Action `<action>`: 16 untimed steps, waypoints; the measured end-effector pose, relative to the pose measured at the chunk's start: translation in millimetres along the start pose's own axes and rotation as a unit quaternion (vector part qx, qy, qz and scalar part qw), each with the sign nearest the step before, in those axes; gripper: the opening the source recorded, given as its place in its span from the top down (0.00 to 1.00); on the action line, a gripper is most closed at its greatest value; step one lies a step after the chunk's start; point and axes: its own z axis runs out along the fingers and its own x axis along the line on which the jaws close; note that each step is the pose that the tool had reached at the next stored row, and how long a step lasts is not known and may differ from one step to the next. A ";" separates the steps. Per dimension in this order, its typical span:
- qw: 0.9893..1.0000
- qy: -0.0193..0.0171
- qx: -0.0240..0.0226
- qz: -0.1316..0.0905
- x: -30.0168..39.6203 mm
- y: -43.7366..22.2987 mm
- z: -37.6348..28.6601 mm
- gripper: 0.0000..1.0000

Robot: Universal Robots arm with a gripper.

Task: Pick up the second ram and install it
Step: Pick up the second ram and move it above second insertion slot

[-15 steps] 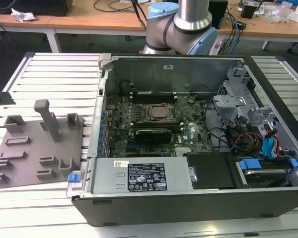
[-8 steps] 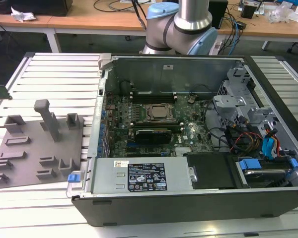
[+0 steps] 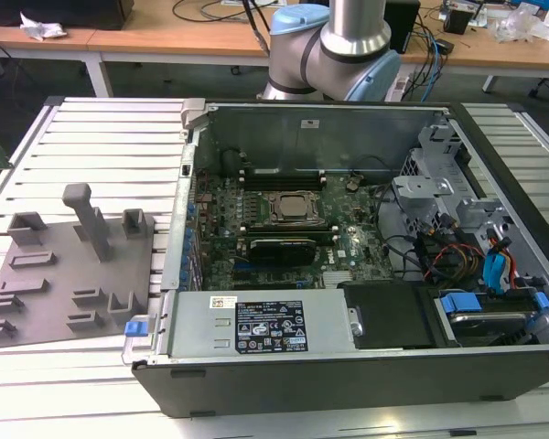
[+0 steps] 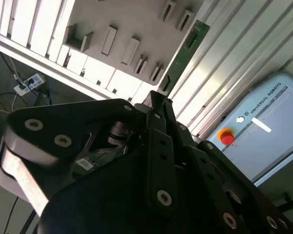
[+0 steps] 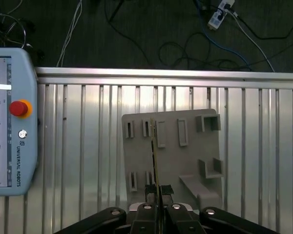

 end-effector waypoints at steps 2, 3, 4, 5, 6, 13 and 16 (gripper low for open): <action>1.000 -0.007 0.000 0.000 -0.2 0.0 -1.0 0.86; 1.000 -0.010 0.000 0.000 -0.6 -0.1 -1.0 0.86; 1.000 -0.012 0.000 0.000 -1.1 -0.2 -1.0 0.86; 1.000 -0.017 0.000 -0.001 -3.1 -0.8 -0.9 0.86; 1.000 -0.017 0.000 -0.001 -7.0 -3.2 -1.2 0.86; 1.000 -0.019 -0.006 -0.001 -34.7 -23.5 -1.6 0.86; 1.000 -0.019 -0.006 -0.001 -34.9 -23.5 -1.7 0.86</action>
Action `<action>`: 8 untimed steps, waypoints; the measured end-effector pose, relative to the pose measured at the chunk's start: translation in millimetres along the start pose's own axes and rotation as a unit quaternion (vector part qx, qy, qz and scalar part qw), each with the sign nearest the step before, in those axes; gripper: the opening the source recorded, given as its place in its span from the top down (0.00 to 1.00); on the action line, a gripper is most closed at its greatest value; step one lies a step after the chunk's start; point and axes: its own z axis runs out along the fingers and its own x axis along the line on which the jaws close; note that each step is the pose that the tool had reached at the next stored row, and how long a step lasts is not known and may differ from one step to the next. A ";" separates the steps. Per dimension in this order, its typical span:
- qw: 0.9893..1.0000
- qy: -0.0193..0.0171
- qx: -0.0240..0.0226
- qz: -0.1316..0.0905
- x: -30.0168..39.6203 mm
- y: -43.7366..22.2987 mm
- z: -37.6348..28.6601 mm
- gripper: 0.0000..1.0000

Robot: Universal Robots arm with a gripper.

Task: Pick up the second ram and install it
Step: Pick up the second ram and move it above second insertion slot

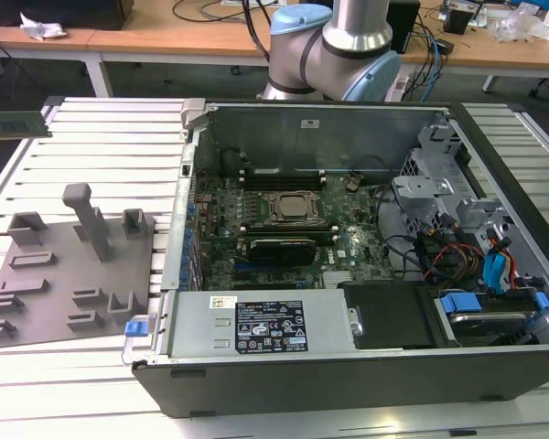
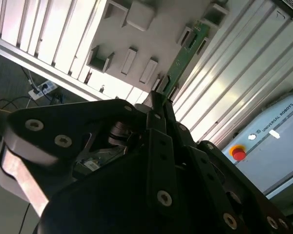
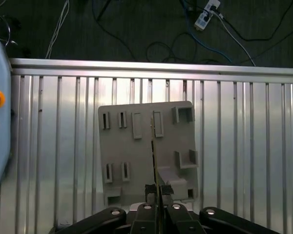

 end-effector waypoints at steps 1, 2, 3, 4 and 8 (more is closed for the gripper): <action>1.000 0.000 0.000 0.000 0.0 0.0 0.0 0.86; 1.000 0.000 0.000 0.000 -0.1 -0.8 -0.1 0.86; 1.000 0.000 0.000 0.000 0.0 -6.8 -0.4 0.86; 1.000 0.000 0.000 0.000 0.1 -9.3 -0.6 0.86; 1.000 0.000 0.000 0.000 0.4 -26.2 -1.5 0.86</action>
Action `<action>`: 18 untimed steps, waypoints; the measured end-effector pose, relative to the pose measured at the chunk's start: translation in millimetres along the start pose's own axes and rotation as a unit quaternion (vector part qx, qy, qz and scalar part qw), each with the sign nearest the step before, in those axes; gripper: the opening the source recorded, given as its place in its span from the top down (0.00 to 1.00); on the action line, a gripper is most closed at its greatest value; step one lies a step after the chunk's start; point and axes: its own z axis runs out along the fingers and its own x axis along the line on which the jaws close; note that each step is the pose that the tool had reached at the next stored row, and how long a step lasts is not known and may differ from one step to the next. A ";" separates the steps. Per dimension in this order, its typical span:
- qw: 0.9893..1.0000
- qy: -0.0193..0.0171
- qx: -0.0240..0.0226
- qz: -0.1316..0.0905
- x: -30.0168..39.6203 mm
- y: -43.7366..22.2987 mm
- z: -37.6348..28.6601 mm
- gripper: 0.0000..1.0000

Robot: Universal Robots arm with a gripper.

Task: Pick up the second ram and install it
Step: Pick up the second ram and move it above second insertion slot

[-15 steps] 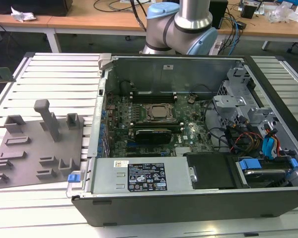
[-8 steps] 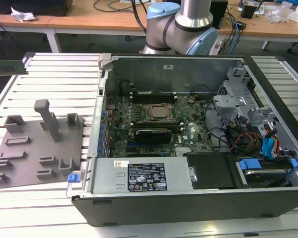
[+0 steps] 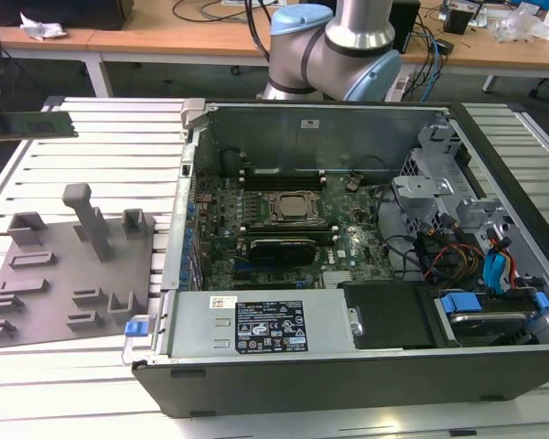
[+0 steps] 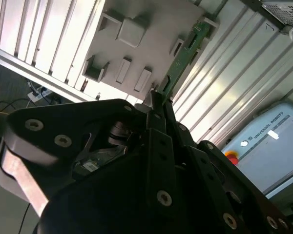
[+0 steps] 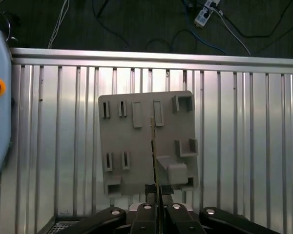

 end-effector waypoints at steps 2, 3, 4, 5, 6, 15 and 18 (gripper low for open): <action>1.000 0.000 0.000 0.000 0.1 -5.6 -0.4 0.86; 1.000 0.000 0.000 0.000 0.2 -10.3 -0.7 0.86; 1.000 0.000 0.000 0.000 0.2 -15.0 -1.0 0.86; 1.000 0.000 0.000 0.000 0.3 -17.3 -1.1 0.86; 1.000 0.000 0.000 0.000 0.3 -21.0 -1.2 0.86; 1.000 0.000 0.000 0.000 0.7 -45.8 -2.7 0.86; 1.000 0.000 0.000 0.000 0.9 -56.2 -3.4 0.86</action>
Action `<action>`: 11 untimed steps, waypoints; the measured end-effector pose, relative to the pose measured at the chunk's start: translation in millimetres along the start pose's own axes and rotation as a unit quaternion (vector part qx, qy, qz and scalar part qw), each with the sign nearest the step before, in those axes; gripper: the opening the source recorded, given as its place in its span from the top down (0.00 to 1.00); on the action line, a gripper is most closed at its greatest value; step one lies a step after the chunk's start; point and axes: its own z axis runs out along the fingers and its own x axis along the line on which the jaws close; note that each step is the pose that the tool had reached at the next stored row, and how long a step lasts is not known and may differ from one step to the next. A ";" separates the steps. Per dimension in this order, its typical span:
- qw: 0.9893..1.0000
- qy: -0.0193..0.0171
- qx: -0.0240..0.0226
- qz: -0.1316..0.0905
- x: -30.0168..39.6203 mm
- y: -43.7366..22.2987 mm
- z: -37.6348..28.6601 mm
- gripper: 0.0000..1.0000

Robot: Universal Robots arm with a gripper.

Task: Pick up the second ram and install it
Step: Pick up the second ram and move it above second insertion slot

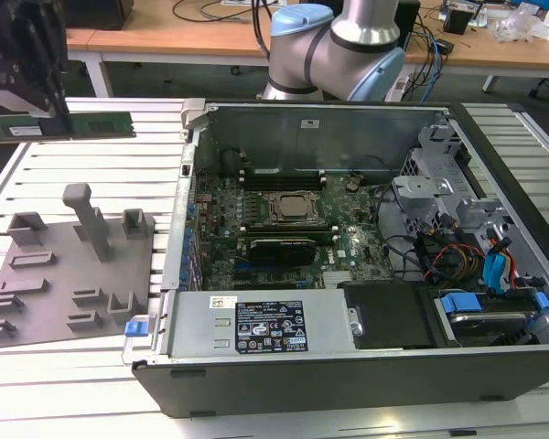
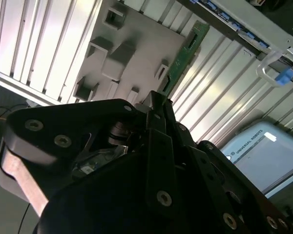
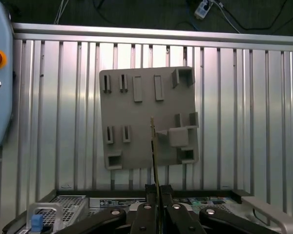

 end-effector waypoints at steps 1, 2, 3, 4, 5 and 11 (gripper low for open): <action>1.000 0.000 0.000 0.000 0.1 -3.7 -0.2 0.86; 1.000 0.000 0.000 0.000 0.2 -8.3 -0.5 0.86; 1.000 0.000 0.000 0.000 0.2 -12.0 -0.7 0.86; 1.000 0.000 0.000 0.000 0.3 -16.8 -1.0 0.86; 1.000 0.000 0.000 0.000 0.3 -20.4 -1.2 0.86; 1.000 0.000 0.000 0.000 0.7 -41.5 -2.4 0.86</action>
